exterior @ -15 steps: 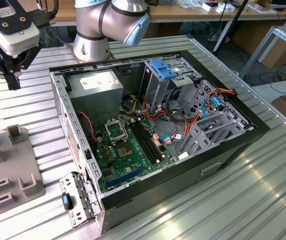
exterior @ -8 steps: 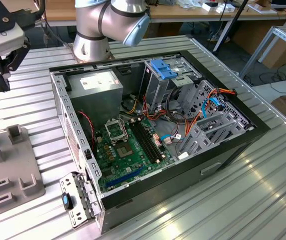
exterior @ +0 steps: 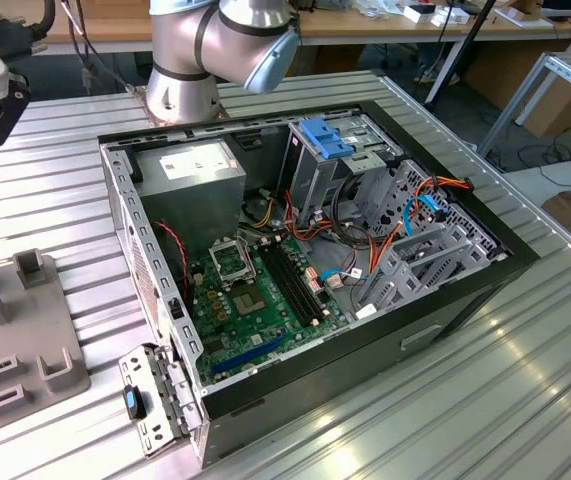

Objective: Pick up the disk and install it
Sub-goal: 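Reach for the disk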

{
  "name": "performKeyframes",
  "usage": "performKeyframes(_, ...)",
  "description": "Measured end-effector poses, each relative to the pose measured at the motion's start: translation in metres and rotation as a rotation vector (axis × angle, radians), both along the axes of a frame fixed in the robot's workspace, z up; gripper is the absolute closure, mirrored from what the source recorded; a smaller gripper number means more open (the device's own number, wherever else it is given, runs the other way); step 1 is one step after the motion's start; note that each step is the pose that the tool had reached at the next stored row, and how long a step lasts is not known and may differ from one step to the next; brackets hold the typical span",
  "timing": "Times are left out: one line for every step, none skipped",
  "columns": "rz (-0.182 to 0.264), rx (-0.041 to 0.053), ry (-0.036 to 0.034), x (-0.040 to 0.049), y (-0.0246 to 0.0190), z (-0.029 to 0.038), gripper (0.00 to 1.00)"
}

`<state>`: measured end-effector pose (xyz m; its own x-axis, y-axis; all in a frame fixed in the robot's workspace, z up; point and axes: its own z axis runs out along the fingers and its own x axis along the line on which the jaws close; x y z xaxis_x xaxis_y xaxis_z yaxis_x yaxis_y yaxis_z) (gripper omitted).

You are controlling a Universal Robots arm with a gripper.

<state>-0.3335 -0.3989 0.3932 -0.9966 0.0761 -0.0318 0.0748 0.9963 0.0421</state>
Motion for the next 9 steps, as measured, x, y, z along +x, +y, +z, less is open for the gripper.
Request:
performKeyframes(0.000, 0.0000, 0.0000, -0.0021, 0.0000, 0.0000, 0.89)
performKeyframes(0.000, 0.0000, 0.0000, -0.0038, 0.0000, 0.0000, 0.89)
performKeyframes(0.000, 0.0000, 0.0000, -0.0070, 0.0000, 0.0000, 0.89)
performKeyframes(0.000, -0.0001, 0.0001, -0.0101, 0.0000, 0.0001, 0.89)
performKeyframes(0.000, 0.0000, 0.0000, -0.0123, 0.0000, 0.0000, 0.89)
performKeyframes(0.000, -0.0001, 0.0001, -0.0135, 0.0000, 0.0000, 0.89)
performKeyframes(0.000, 0.0000, 0.0000, -0.0135, 0.0000, 0.0000, 0.89)
performKeyframes(0.000, 0.0000, 0.0000, -0.0138, 0.0000, -0.0001, 0.89)
performKeyframes(0.000, 0.0000, 0.0001, -0.0139, 0.0000, 0.0000, 0.89)
